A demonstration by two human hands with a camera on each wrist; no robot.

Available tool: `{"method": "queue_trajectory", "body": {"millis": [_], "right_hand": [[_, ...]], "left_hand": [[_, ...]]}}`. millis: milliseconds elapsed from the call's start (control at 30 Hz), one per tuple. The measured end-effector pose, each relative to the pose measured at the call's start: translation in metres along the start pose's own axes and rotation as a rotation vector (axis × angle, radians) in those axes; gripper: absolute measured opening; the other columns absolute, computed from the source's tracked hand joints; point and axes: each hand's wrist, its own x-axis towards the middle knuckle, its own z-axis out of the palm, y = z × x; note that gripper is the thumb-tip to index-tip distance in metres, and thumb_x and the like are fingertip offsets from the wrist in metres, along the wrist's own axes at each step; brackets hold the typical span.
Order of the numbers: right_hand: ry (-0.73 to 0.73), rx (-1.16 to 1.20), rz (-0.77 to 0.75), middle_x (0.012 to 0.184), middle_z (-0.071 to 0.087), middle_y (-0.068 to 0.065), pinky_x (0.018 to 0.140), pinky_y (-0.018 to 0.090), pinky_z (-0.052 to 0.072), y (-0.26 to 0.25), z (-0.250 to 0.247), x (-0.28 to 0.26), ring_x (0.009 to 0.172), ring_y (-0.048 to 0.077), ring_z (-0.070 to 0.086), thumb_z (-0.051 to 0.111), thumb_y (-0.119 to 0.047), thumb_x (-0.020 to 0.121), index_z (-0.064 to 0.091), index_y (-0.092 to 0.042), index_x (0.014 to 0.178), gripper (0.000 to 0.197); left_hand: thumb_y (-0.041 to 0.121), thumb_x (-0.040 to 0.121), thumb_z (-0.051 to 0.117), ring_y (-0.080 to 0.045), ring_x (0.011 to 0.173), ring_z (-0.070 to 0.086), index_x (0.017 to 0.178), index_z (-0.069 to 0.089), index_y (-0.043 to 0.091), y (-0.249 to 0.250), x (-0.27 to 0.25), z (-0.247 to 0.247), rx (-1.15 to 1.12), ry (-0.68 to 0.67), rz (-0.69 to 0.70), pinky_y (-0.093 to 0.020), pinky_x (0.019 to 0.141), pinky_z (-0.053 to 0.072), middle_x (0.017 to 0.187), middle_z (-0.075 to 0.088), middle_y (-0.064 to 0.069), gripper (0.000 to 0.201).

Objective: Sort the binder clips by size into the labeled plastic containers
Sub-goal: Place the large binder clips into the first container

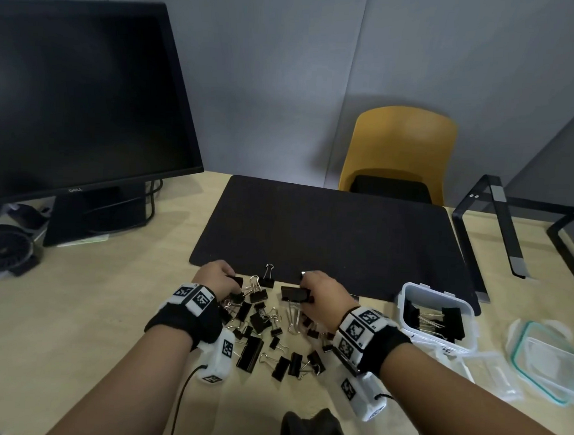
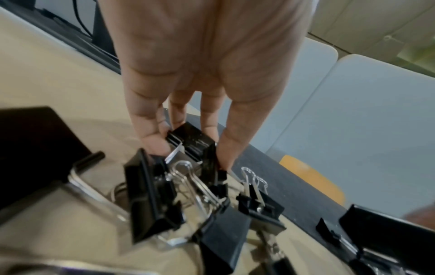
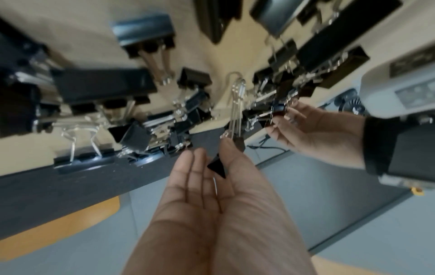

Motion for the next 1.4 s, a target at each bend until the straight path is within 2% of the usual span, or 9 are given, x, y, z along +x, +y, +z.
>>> {"method": "queue_trajectory", "body": {"millis": [133,233,367,533,700,1000,1100,1267,1400], "right_hand": [[0.095,0.126,0.089,0.101,0.053,-0.004,0.080,0.030,0.052,0.004,-0.014,-0.006,0.090,0.016,0.057,0.059,-0.010,0.084,0.051,-0.020,0.093,0.015],[0.135,0.216,0.129,0.101,0.053,-0.004,0.080,0.033,0.055,0.008,-0.019,-0.011,0.089,0.015,0.059,0.062,-0.008,0.083,0.053,-0.016,0.095,0.017],[0.172,0.270,0.160,0.095,0.056,-0.001,0.076,0.038,0.056,0.011,-0.023,-0.015,0.083,0.018,0.060,0.063,-0.005,0.079,0.052,-0.016,0.092,0.020],[0.203,0.344,0.207,0.085,0.062,0.004,0.058,0.028,0.053,0.018,-0.030,-0.024,0.070,0.018,0.062,0.069,-0.008,0.075,0.048,-0.016,0.086,0.025],[0.255,0.360,0.223,0.080,0.061,0.003,0.051,0.016,0.041,0.030,-0.040,-0.033,0.061,0.010,0.054,0.069,-0.006,0.074,0.048,-0.014,0.085,0.025],[0.402,0.350,0.281,0.081,0.066,0.003,0.069,0.033,0.054,0.057,-0.061,-0.064,0.076,0.017,0.064,0.077,-0.016,0.072,0.052,-0.015,0.082,0.027],[0.450,0.369,0.319,0.079,0.066,0.003,0.070,0.038,0.056,0.070,-0.067,-0.076,0.074,0.020,0.066,0.078,-0.019,0.070,0.052,-0.017,0.078,0.027],[0.498,0.359,0.398,0.078,0.066,0.002,0.061,0.031,0.052,0.093,-0.082,-0.097,0.070,0.018,0.066,0.076,-0.024,0.073,0.053,-0.018,0.080,0.025],[0.544,0.331,0.437,0.073,0.062,0.002,0.061,0.032,0.047,0.110,-0.094,-0.115,0.069,0.019,0.060,0.076,-0.032,0.071,0.052,-0.015,0.078,0.030]], "left_hand": [[-0.001,0.068,0.077,-0.024,0.070,0.064,0.075,0.061,0.014,0.001,-0.002,-0.004,-0.175,-0.005,0.012,-0.034,0.066,0.055,0.082,0.066,-0.008,0.023],[-0.004,0.073,0.071,-0.020,0.067,0.060,0.070,0.061,0.013,0.004,-0.006,-0.004,-0.227,0.047,0.040,-0.024,0.057,0.052,0.075,0.062,-0.008,0.020],[-0.002,0.072,0.073,-0.020,0.083,0.061,0.075,0.063,0.017,0.011,-0.011,-0.005,-0.233,0.054,0.084,-0.032,0.082,0.050,0.082,0.064,-0.002,0.022],[-0.002,0.075,0.068,-0.024,0.096,0.062,0.096,0.070,0.012,0.020,-0.017,-0.013,-0.248,0.055,0.131,-0.037,0.095,0.049,0.088,0.063,-0.003,0.025],[0.001,0.082,0.061,-0.018,0.096,0.058,0.112,0.067,0.010,0.036,-0.023,-0.019,-0.185,0.015,0.180,-0.030,0.095,0.043,0.099,0.064,-0.004,0.031],[0.009,0.087,0.061,-0.021,0.102,0.058,0.114,0.058,0.014,0.066,-0.041,-0.001,-0.159,-0.024,0.245,-0.038,0.096,0.047,0.108,0.059,-0.002,0.027],[0.015,0.086,0.065,-0.015,0.094,0.057,0.104,0.057,0.016,0.077,-0.049,0.010,-0.195,-0.011,0.239,-0.031,0.086,0.046,0.097,0.057,0.002,0.020],[0.014,0.086,0.064,-0.014,0.082,0.058,0.104,0.059,0.016,0.100,-0.064,0.027,-0.204,-0.047,0.269,-0.025,0.069,0.045,0.091,0.060,0.001,0.019],[0.012,0.081,0.066,-0.022,0.088,0.064,0.100,0.065,0.018,0.118,-0.076,0.041,-0.221,-0.131,0.301,-0.040,0.084,0.054,0.092,0.066,-0.003,0.020]]}}
